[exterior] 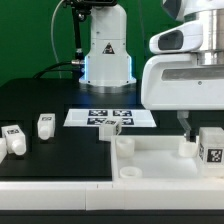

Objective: Assemble square table

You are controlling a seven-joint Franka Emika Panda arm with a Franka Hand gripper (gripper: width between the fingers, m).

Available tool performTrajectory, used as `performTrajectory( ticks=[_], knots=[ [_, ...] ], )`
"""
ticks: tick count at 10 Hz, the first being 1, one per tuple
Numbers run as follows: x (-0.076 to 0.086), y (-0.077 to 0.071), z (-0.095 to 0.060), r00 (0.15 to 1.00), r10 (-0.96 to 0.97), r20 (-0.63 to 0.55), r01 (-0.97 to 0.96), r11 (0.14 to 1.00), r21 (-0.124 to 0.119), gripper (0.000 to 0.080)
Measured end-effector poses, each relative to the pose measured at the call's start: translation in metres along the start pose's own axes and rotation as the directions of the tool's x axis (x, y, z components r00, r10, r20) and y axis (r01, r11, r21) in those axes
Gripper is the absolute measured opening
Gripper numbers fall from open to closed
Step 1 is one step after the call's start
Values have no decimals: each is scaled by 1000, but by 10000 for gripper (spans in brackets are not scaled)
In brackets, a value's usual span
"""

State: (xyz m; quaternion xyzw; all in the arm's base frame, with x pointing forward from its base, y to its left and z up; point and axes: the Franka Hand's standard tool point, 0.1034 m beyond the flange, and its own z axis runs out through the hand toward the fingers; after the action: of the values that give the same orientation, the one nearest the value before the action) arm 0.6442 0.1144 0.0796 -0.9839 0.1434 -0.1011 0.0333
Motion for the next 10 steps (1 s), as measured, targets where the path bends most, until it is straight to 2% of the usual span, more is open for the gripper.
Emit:
performTrajectory(
  ticks=[1,2,4,5,6,8,9,10],
  knots=[
    [0,0,0,998,69,1,-69,998,3,403],
    [1,3,0,988,155,0,-155,988,-1,291],
    [2,7,0,931,365,-2,-365,931,-6,291],
    [1,8,0,858,514,-6,-514,858,-11,291],
    [-1,9,0,730,684,-11,-684,729,-24,291],
    [-3,11,0,471,882,18,-882,471,-8,291],
    [-3,11,0,392,919,37,-920,393,-4,294],
    [-3,12,-1,410,911,40,-912,410,-4,294]
  ],
)
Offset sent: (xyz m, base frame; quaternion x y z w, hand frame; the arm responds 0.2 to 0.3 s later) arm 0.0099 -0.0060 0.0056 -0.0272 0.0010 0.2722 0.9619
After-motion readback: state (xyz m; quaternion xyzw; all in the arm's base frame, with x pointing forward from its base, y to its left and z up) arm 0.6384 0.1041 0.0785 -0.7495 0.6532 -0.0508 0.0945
